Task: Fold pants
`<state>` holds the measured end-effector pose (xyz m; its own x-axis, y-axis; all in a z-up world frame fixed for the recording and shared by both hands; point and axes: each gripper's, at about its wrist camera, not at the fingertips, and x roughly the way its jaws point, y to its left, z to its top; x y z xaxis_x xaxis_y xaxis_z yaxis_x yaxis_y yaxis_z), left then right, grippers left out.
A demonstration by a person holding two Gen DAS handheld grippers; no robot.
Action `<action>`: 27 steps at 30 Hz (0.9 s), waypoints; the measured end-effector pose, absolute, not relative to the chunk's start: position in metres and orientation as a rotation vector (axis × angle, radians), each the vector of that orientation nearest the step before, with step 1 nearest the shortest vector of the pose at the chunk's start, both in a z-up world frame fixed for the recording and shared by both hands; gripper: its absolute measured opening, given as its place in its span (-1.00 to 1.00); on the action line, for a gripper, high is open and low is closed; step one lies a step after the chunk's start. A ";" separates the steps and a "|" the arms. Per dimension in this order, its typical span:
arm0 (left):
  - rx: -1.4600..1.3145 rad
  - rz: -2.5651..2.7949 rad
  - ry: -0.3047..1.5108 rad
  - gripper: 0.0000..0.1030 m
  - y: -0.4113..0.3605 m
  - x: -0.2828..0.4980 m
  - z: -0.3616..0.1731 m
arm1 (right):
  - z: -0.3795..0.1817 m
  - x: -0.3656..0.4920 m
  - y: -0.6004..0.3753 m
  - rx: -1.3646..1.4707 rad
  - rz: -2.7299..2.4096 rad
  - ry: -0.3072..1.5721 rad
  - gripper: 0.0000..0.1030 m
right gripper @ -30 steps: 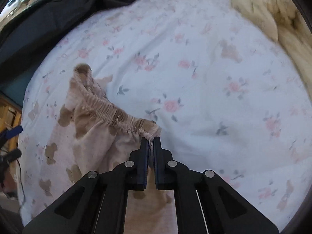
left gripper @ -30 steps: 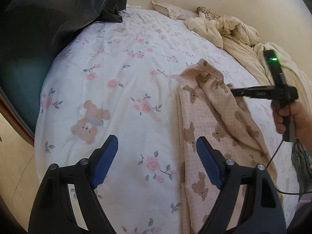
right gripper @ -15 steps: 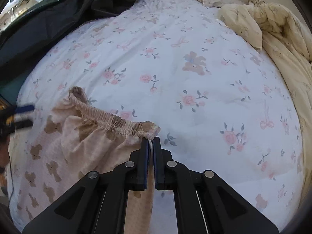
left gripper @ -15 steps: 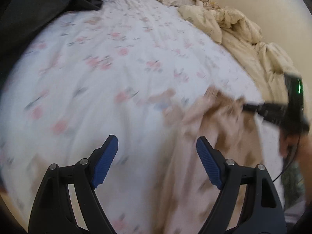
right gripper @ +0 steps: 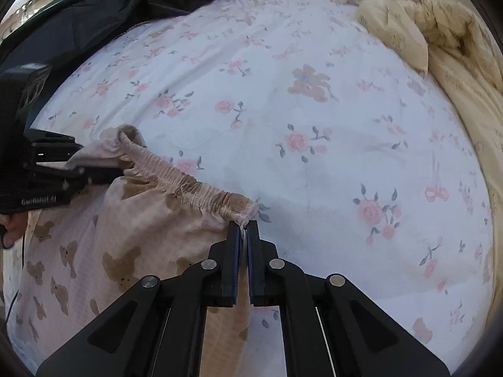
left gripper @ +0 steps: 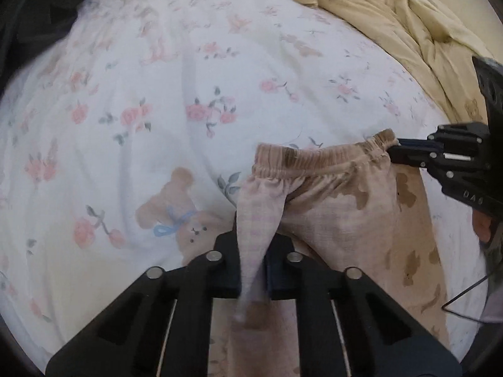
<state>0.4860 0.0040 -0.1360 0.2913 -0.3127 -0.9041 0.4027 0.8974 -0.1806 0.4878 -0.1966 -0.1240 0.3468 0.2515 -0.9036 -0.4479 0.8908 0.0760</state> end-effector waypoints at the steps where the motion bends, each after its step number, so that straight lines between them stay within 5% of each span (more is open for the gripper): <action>1: 0.083 -0.489 1.170 -0.91 0.005 0.484 -0.130 | -0.121 0.486 -0.197 -0.193 0.464 1.121 -0.94; 12: 0.368 -0.697 0.807 -0.91 0.021 0.354 -0.036 | -0.023 0.375 -0.226 -0.227 0.626 0.843 -0.94; 20: 0.502 -0.720 0.777 -0.91 0.017 0.265 -0.037 | -0.007 0.286 -0.242 -0.130 0.623 0.883 -0.92; 23: 0.531 -0.730 0.737 -0.91 0.012 0.235 -0.040 | -0.008 0.291 -0.244 -0.032 0.601 0.915 -0.65; 24: 0.553 -0.743 0.730 -0.91 0.010 0.223 -0.043 | -0.007 0.291 -0.240 -0.016 0.609 0.920 -0.20; 26: 0.607 -0.753 0.707 -0.91 0.006 0.203 -0.048 | -0.008 0.292 -0.227 -0.021 0.630 0.952 0.30; 27: 0.619 -0.764 0.705 -0.91 0.005 0.195 -0.052 | -0.009 0.293 -0.218 -0.037 0.655 0.963 0.28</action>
